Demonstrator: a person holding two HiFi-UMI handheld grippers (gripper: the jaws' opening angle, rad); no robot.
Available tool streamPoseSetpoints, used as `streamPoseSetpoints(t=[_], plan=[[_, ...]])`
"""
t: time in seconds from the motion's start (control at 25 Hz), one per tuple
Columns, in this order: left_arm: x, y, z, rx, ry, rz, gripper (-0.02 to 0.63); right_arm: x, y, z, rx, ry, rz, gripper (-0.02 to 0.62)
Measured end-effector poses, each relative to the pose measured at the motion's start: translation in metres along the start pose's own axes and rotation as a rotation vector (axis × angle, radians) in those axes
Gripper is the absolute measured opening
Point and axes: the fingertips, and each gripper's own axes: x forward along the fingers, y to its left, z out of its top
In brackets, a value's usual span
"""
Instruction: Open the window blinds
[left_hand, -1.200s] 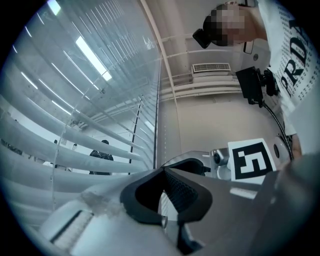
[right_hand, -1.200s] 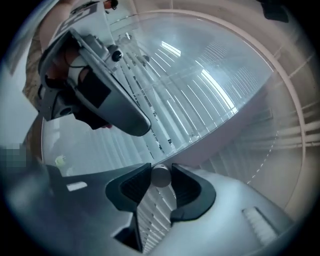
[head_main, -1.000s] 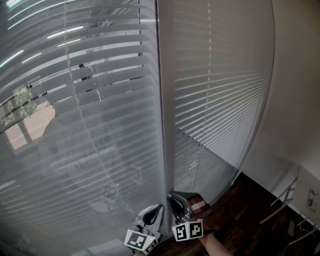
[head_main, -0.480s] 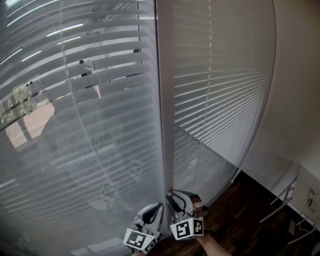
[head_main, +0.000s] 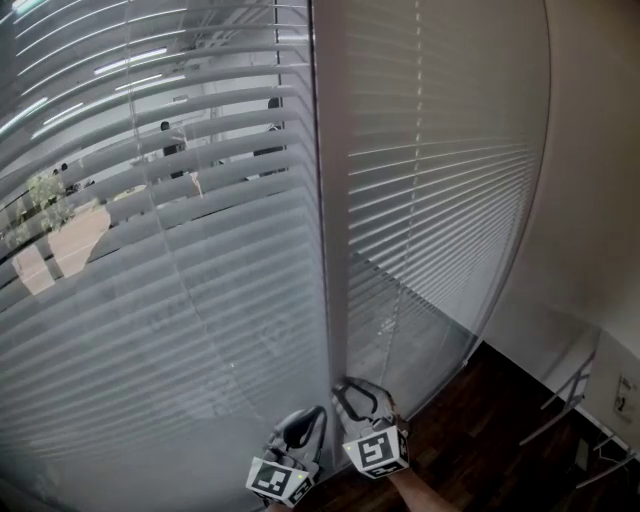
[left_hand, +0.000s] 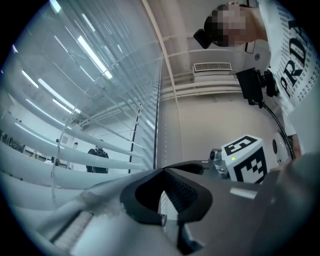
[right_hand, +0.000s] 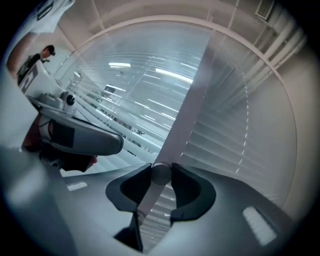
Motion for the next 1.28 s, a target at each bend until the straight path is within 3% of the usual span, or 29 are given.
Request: streamPoseSetpoints(t=[0.6,0.72,1.0,1.12,1.28], plan=[[0.0014,-0.0037,0.0002,-0.013,-0.003,-0.007,-0.008,-0.0008,-0.0082,-0.0038,0.543,-0.097,0.021,0.124],[0.0016,-0.0052,0.0002,-0.012,-0.004,-0.011,-0.008,-0.001,-0.0086,-0.0044,0.581,-0.105,0.019,0.126],[0.0,-0.004,0.0011,-0.01,-0.005,-0.006,-0.008,-0.0004,-0.008,-0.0045,0.503,-0.082,0.036,0.127],[-0.0011,-0.002,0.0017,-0.008,-0.008,-0.001,-0.008,-0.002,-0.0062,-0.0056,0.348,-0.036,0.069,0.129],[-0.0017,0.0003,0.0056,-0.007,-0.011,0.005,-0.008,-0.0051,-0.004,0.0019,0.044,0.023,0.07,0.149]])
